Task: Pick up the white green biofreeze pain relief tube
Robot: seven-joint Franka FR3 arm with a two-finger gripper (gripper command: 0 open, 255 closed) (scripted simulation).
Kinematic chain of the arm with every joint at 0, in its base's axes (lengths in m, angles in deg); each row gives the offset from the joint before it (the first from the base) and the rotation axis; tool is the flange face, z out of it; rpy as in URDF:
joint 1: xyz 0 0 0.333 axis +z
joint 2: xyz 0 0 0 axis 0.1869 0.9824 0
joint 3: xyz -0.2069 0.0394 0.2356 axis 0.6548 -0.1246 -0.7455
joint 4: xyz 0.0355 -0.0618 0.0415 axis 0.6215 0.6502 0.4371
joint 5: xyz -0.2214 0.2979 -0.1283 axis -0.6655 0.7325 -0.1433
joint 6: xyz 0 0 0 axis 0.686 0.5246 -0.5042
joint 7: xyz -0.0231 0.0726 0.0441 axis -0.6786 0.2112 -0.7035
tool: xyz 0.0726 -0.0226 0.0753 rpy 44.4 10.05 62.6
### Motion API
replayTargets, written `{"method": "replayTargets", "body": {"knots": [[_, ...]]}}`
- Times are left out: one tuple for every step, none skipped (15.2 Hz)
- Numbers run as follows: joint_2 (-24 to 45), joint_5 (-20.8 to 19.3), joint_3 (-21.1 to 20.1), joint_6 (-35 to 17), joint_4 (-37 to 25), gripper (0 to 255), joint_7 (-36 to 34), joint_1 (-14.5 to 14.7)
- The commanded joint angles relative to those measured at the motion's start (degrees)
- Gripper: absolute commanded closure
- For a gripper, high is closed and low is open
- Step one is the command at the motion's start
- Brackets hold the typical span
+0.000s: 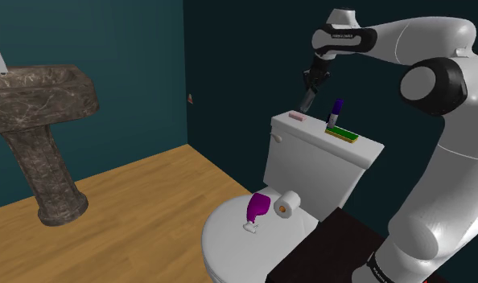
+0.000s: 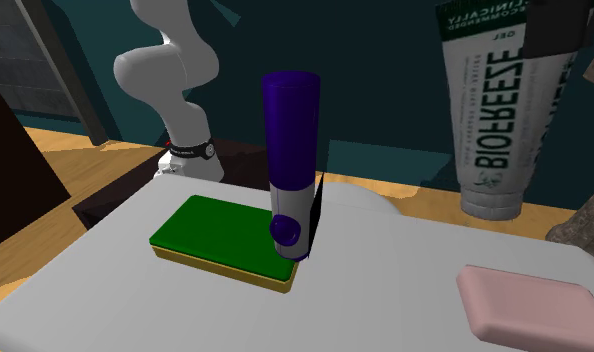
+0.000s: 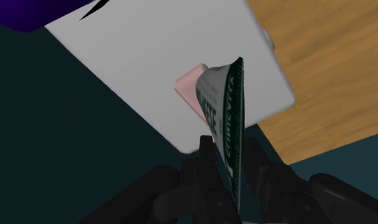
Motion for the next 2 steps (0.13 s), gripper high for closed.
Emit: {"method": "replayTargets", "body": {"knots": [[0.4, 0.1, 0.0, 1.1, -1.4, 255, 0.2, -0.1], [0.4, 0.1, 0.0, 1.1, -1.4, 255, 0.2, -0.1]]}}
